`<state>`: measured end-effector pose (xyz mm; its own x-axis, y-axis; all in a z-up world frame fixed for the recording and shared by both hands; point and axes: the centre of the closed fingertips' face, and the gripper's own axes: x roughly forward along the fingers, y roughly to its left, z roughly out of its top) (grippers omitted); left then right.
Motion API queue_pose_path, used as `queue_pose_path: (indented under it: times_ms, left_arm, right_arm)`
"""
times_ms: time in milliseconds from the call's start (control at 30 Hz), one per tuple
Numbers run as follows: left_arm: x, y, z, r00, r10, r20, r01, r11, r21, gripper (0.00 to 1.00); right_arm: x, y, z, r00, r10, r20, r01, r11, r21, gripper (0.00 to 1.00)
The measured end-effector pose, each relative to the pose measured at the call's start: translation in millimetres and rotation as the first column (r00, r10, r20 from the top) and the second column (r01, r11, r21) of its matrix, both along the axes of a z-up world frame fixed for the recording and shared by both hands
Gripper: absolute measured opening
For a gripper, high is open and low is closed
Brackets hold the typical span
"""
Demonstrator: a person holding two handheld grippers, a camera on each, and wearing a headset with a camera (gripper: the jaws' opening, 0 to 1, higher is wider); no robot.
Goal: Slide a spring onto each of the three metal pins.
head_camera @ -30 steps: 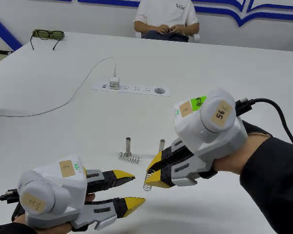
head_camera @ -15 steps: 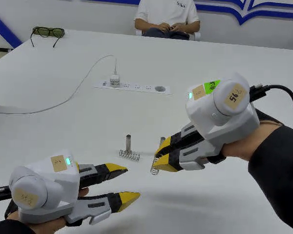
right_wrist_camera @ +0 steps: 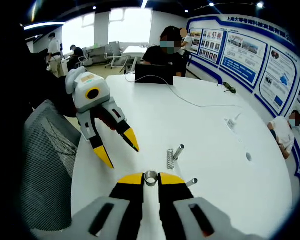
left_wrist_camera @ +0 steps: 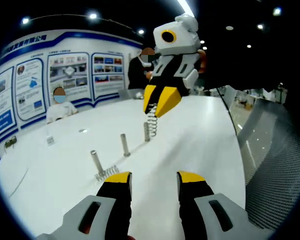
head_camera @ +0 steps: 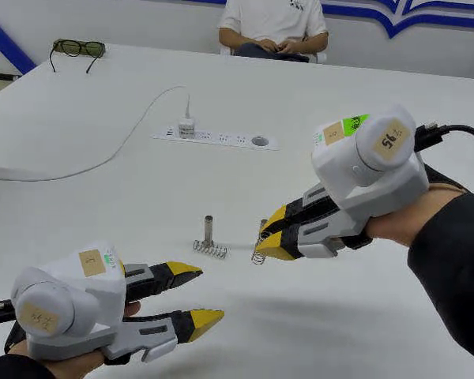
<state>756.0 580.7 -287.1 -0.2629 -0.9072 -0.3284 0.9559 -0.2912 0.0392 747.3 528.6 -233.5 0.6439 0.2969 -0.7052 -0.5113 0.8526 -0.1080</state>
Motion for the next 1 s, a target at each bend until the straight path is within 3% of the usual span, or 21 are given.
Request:
queue_pose_path:
  times_ms: [500,1000]
  left_arm:
    - [1.3,0.1,-0.6,1.0,0.006,-0.001,-0.006,1.0,0.0,0.37]
    - [2.4,1.1,-1.7,1.0,0.011,-0.002,-0.011,1.0,0.003,0.38]
  right_arm:
    - [4.7,-11.5,-2.6,0.999,-0.039,-0.002,0.038,0.999,-0.015,0.12]
    - [17.9,-40.3,-2.9,0.992,-0.126,0.02,0.127,0.992,-0.028,0.12]
